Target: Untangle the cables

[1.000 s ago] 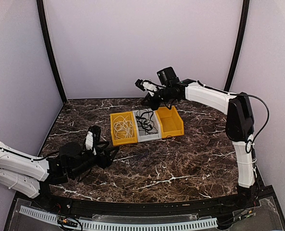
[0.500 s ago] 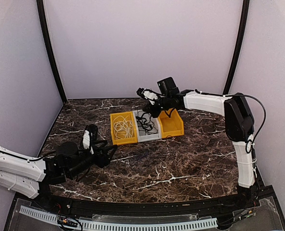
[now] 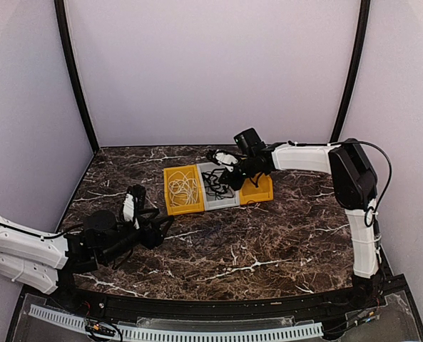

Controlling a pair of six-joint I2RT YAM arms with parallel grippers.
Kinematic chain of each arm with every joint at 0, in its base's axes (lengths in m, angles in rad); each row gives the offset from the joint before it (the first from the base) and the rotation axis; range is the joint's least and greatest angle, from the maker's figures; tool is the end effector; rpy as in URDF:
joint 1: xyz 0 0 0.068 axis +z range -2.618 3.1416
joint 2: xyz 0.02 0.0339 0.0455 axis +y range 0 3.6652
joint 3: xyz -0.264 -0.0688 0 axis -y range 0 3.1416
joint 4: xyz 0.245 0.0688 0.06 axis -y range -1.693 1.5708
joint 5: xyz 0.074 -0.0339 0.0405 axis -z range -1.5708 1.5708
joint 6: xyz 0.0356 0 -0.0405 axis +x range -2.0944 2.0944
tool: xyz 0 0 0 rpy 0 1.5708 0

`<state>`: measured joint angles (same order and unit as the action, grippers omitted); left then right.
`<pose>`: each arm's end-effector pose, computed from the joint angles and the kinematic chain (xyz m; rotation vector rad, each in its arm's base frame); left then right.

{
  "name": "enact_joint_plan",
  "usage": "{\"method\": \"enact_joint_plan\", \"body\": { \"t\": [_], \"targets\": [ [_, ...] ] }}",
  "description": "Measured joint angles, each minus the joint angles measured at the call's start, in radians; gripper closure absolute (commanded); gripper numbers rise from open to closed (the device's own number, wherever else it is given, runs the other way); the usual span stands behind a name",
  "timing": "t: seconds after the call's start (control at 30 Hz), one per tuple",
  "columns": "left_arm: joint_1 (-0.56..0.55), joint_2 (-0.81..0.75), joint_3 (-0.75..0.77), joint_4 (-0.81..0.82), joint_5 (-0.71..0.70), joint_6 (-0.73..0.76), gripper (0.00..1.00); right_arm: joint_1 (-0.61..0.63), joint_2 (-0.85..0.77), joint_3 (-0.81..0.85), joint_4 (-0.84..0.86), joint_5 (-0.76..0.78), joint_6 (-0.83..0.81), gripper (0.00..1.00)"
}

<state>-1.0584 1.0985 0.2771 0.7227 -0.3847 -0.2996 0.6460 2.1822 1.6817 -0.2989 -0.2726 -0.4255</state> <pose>0.1181 -0.1828 0.1996 0.3480 1.6755 -0.7033 0.3861 0.3031 0.1871 -1.3235 1.9707 0.4290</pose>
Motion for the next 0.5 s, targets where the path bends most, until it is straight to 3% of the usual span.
{"method": "enact_joint_plan", "body": {
  "t": [0.07,0.37,0.5],
  "targets": [
    [0.0,0.001,0.0,0.0,0.001,0.0,0.4,0.002,0.0,0.001,-0.011,0.004,-0.003,1.0],
    [0.0,0.03,0.011,-0.028,-0.008,-0.008,0.28,0.004,-0.103,0.002,-0.14,0.039,-0.035,0.64],
    [0.0,0.103,0.067,-0.092,-0.019,-0.033,0.26,0.0,-0.251,-0.056,-0.164,0.06,-0.061,0.62]
  ]
}}
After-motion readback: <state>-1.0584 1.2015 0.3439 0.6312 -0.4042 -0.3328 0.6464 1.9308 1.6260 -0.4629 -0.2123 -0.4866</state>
